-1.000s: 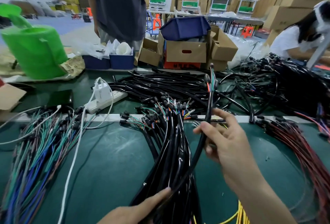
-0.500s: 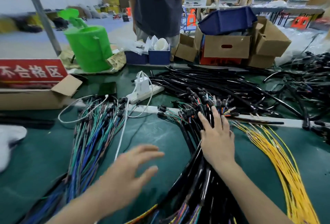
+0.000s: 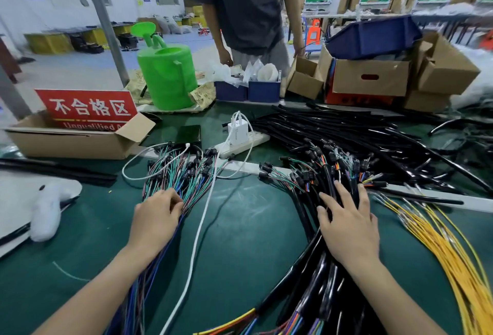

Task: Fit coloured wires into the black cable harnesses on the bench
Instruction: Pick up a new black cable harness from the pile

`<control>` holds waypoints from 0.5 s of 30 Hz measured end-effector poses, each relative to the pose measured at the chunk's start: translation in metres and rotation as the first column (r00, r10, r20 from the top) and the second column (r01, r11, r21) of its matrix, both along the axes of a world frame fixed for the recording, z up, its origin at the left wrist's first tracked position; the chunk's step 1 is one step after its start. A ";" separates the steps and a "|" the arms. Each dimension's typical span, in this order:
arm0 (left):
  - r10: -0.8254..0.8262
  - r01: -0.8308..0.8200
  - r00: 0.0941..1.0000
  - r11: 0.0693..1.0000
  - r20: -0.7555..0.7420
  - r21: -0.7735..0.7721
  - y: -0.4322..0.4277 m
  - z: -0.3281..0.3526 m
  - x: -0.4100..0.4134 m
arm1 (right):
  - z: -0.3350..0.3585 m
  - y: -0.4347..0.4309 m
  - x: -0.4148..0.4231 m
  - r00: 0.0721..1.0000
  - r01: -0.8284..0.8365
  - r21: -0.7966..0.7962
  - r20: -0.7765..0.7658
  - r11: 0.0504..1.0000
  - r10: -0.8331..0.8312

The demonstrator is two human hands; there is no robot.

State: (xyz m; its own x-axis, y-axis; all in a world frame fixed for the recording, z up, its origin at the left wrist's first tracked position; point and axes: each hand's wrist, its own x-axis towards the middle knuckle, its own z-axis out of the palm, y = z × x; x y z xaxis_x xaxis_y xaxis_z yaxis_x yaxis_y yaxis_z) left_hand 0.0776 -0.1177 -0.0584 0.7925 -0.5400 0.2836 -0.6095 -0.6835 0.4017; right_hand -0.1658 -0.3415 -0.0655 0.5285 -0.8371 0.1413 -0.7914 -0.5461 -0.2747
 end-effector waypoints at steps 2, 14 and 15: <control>-0.034 0.034 0.999 0.999 -0.012 -0.013 -0.005 0.001 0.004 | -0.001 0.000 0.000 1.000 -0.001 0.003 0.002 1.000 0.001; -0.072 0.082 0.995 0.985 -0.070 0.149 -0.039 0.003 0.011 | -0.001 -0.001 0.000 0.999 0.005 0.019 0.033 1.000 -0.006; -0.056 0.069 0.996 0.977 -0.066 0.203 -0.034 0.002 0.011 | -0.001 -0.001 0.000 0.999 0.004 0.020 0.036 1.000 -0.005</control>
